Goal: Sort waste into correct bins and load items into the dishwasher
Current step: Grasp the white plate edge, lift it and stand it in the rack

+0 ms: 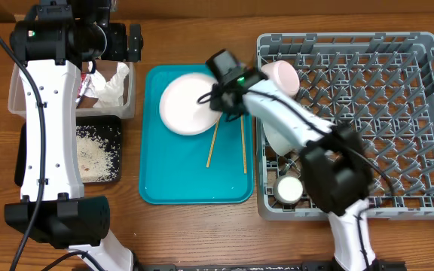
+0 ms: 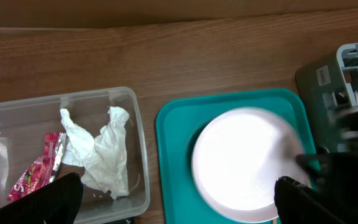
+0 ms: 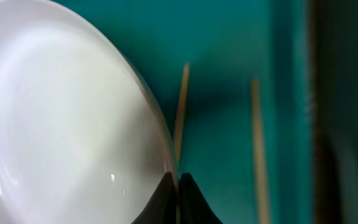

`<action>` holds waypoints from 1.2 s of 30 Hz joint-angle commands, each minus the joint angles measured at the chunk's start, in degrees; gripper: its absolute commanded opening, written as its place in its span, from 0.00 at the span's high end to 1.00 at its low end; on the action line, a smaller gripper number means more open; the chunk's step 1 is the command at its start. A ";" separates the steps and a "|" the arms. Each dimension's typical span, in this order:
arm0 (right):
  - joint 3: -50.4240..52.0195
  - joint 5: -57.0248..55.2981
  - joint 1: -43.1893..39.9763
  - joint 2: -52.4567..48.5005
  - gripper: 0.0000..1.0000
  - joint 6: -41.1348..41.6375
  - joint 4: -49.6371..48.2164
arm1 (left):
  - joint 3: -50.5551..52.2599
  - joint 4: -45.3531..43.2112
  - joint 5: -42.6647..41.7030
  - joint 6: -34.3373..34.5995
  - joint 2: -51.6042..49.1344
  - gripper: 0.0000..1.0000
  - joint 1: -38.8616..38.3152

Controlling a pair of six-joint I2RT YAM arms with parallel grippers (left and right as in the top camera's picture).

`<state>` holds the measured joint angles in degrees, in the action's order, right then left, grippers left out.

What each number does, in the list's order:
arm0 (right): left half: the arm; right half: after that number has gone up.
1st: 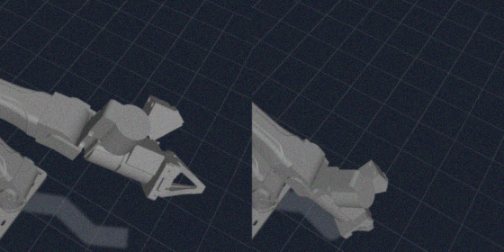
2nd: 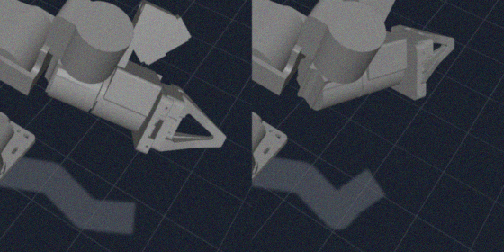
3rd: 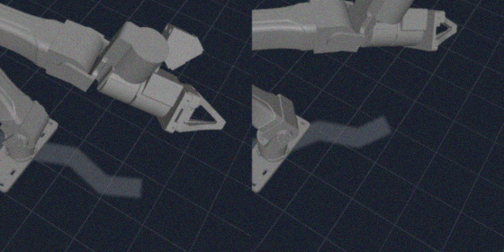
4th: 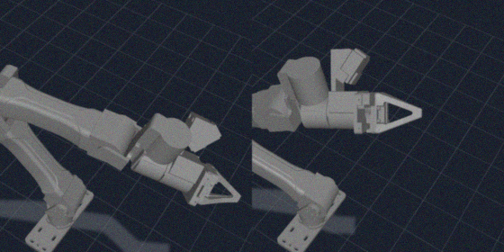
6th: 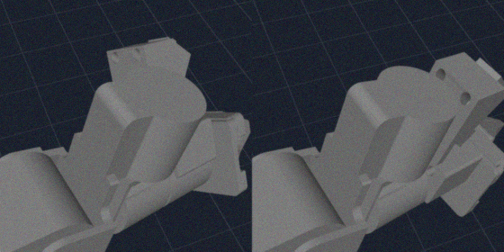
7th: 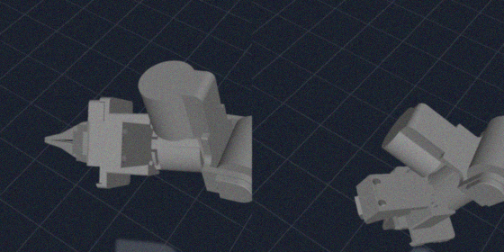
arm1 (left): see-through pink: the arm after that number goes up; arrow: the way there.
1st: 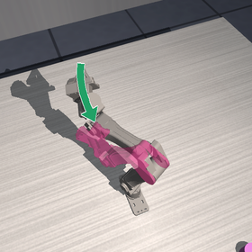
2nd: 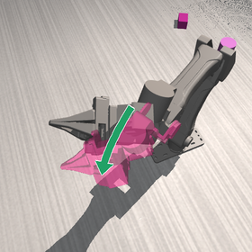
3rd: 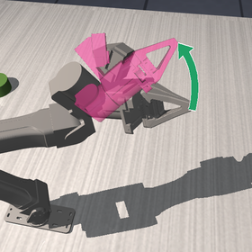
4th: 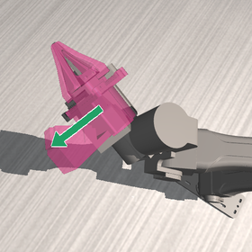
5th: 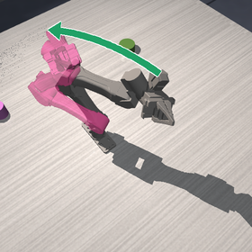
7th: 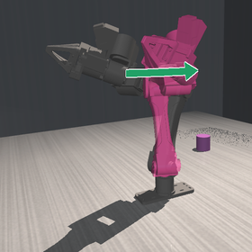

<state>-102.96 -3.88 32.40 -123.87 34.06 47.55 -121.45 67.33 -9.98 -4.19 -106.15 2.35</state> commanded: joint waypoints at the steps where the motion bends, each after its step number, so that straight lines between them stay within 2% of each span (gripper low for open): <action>1: -3.85 -7.48 -0.55 13.40 0.96 -8.94 -0.42 | -0.90 -0.22 0.33 0.35 -0.28 0.00 -0.13; 5: -3.85 -25.86 -1.03 21.55 0.96 -10.36 2.54 | -0.90 -0.22 0.33 0.35 -0.28 0.00 -0.13; 10: -3.85 -51.74 -2.99 24.87 0.96 -12.37 9.16 | -0.90 -0.22 0.33 0.35 -0.31 0.00 -0.17; 14: -2.86 -60.57 -5.88 24.41 0.96 -15.54 13.22 | -0.90 -0.22 0.33 0.35 -0.31 0.00 -0.17; 21: 2.86 -73.18 -7.85 21.70 0.96 -16.76 12.70 | -0.90 -0.22 0.33 0.35 -0.31 0.00 -0.17; 31: 13.25 -74.40 -9.05 18.53 0.96 -16.74 1.90 | -0.90 -0.20 0.33 0.35 -0.35 0.00 -0.13; 36: 16.55 -65.61 -9.62 18.14 0.94 -16.74 -1.92 | -0.90 -0.22 0.33 0.35 -0.35 0.00 -0.13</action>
<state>-87.61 -73.82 23.22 -105.56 16.84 47.46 -121.45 67.31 -10.00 -4.19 -106.17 2.35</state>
